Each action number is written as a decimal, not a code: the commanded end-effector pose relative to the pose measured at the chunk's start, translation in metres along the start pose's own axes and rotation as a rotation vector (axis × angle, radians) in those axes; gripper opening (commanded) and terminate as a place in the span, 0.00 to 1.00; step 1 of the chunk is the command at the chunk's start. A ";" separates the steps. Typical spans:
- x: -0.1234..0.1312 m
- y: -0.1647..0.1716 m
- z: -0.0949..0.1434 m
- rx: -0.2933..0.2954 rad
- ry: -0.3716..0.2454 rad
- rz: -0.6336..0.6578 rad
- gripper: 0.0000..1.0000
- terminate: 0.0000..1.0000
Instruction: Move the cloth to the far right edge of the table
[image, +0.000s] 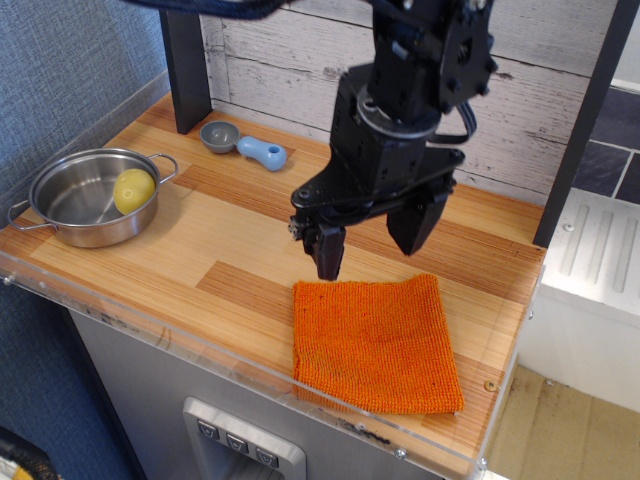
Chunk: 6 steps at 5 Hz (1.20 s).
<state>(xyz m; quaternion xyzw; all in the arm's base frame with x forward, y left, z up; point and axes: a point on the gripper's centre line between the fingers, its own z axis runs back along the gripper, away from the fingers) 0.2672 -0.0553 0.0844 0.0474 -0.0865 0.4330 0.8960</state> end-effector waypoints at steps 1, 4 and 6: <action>-0.006 -0.001 -0.010 -0.090 0.048 -0.319 1.00 0.00; -0.014 0.008 -0.021 -0.040 -0.019 -0.676 1.00 0.00; -0.022 0.005 -0.036 -0.051 -0.017 -0.735 1.00 0.00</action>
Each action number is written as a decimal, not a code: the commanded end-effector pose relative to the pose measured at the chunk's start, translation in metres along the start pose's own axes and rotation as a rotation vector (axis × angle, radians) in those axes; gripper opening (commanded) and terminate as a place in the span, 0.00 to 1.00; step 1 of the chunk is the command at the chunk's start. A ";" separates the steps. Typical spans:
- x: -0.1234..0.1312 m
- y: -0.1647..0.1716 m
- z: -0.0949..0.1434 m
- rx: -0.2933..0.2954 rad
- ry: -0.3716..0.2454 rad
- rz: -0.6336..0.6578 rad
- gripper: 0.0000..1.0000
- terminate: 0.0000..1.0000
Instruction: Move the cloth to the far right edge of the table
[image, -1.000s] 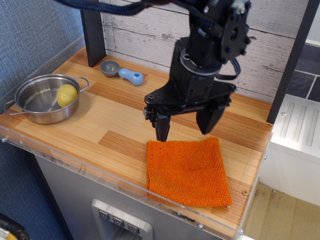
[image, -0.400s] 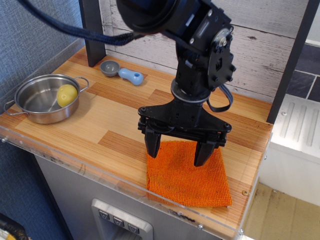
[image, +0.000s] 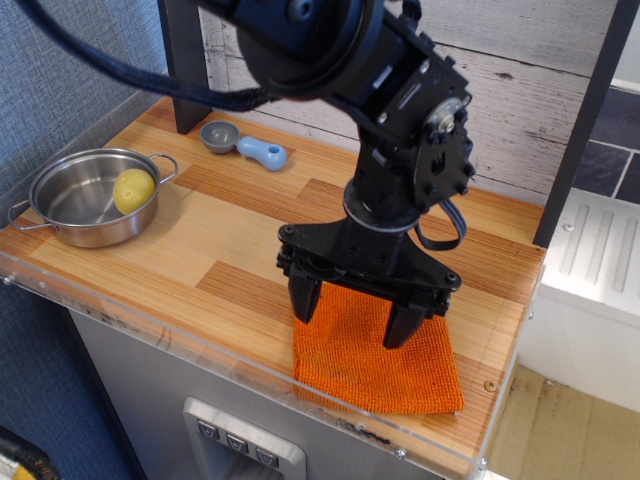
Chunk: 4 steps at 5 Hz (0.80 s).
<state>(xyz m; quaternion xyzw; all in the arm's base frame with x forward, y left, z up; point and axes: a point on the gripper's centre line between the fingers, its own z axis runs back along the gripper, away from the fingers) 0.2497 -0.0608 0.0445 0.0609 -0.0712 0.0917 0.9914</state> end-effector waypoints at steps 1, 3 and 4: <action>0.004 -0.004 -0.010 -0.039 0.002 -0.019 1.00 0.00; 0.006 -0.010 -0.032 -0.059 0.041 -0.012 1.00 0.00; 0.012 -0.015 -0.044 -0.066 0.048 0.003 1.00 0.00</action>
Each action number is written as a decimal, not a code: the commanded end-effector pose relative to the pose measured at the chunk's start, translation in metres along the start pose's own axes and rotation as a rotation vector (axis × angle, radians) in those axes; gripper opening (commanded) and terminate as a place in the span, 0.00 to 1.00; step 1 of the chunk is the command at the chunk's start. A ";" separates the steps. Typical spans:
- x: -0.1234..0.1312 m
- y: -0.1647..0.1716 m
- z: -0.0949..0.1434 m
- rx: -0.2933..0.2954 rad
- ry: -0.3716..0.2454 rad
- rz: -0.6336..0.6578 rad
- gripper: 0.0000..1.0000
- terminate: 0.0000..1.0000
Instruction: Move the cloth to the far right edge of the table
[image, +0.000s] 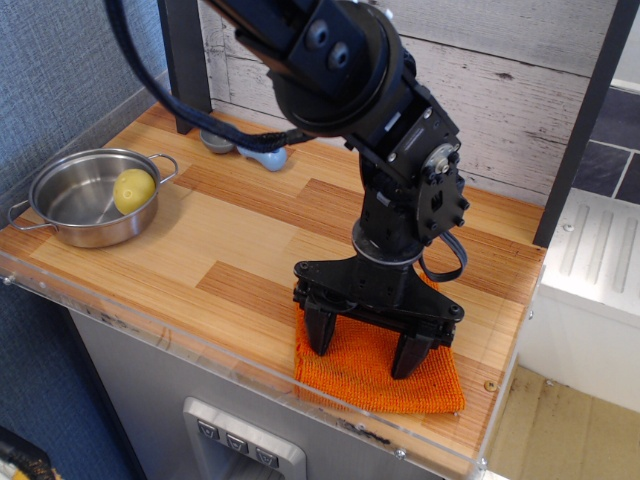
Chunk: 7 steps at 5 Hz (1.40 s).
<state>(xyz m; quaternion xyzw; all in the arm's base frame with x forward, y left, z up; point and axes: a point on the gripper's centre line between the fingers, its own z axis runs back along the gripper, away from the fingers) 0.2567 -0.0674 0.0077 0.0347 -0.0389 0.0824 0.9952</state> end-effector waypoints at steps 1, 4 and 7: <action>0.030 -0.007 -0.010 -0.008 -0.024 0.025 1.00 0.00; 0.097 -0.016 -0.018 -0.010 -0.043 0.072 1.00 0.00; 0.136 -0.022 -0.015 -0.014 -0.066 0.090 1.00 0.00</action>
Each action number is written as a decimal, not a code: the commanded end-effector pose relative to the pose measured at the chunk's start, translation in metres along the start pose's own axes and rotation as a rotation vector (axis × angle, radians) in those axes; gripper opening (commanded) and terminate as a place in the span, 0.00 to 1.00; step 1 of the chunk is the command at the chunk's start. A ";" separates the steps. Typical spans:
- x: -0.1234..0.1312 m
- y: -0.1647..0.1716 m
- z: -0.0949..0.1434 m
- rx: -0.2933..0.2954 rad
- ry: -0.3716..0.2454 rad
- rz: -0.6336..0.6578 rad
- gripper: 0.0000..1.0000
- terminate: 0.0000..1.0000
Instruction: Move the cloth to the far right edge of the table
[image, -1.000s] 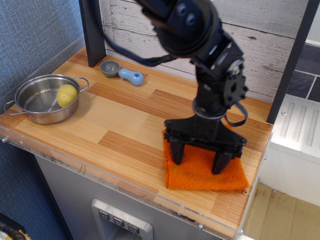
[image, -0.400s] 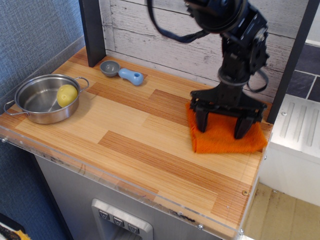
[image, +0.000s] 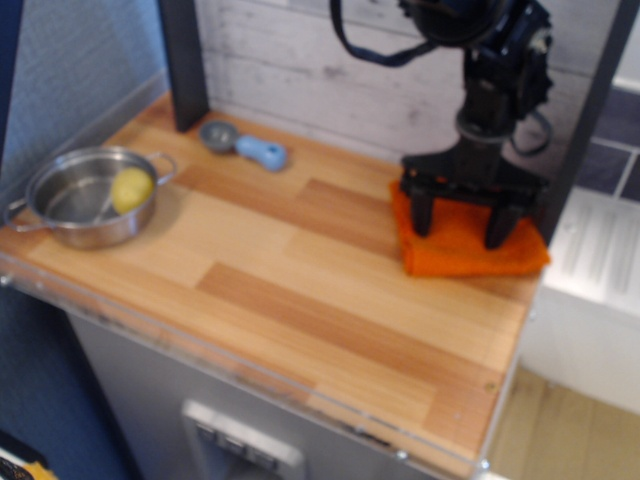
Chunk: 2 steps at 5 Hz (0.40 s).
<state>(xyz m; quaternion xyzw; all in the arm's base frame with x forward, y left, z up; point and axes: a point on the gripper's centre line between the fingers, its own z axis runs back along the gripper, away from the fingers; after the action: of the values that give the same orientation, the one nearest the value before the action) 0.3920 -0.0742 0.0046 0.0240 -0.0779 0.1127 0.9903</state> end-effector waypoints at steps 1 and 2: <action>0.004 0.005 0.013 0.006 0.010 0.096 1.00 0.00; 0.002 0.006 0.028 -0.010 0.006 0.113 1.00 0.00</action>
<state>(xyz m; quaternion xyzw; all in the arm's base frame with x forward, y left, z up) 0.3828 -0.0746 0.0120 0.0218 -0.0491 0.1665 0.9846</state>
